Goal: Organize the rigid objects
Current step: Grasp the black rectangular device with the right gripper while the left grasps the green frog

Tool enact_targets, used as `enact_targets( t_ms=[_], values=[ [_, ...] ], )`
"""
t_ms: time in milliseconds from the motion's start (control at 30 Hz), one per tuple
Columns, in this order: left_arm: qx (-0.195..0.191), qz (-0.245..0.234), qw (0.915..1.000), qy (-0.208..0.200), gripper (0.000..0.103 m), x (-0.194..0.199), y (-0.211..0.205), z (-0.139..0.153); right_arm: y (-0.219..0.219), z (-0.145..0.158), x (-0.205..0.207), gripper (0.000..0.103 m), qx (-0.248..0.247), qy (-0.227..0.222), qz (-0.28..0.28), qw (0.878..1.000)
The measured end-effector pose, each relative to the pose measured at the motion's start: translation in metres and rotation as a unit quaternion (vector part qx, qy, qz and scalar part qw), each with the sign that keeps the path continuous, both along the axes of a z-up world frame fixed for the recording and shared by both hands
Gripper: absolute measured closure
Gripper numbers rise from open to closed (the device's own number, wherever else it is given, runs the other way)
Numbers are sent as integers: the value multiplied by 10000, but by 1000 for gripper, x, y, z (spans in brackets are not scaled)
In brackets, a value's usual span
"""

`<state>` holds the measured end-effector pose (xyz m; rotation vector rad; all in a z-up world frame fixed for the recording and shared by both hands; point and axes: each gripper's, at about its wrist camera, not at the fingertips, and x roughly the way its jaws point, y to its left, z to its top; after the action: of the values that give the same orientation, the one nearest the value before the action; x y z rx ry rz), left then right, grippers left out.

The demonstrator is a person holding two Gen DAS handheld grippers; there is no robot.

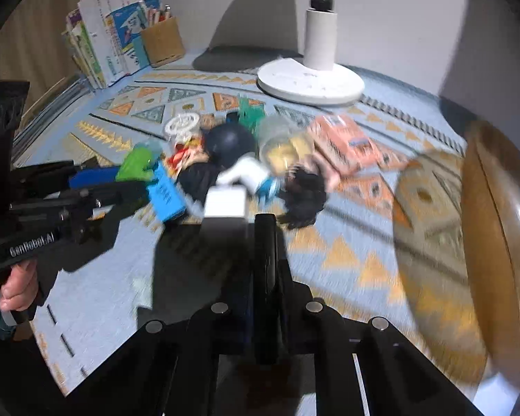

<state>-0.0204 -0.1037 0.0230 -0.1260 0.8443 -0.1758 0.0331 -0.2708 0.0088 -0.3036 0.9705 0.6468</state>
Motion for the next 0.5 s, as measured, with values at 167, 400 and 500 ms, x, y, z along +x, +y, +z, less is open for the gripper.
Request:
enact_targets(
  t_ms=[167,400,500],
  values=[
    [-137,-149,9998,1,80,-13,6,1,-26,5,-31,91,427,397,-630,9963],
    [-213,-255,9994,-21,80,-25,4,0,-38,0,-41,91,825,851,-889,9890],
    [-190,-240,9995,-76,80,-30,6,2,-41,-8,-41,91,810,919,-1041,9870]
  ],
)
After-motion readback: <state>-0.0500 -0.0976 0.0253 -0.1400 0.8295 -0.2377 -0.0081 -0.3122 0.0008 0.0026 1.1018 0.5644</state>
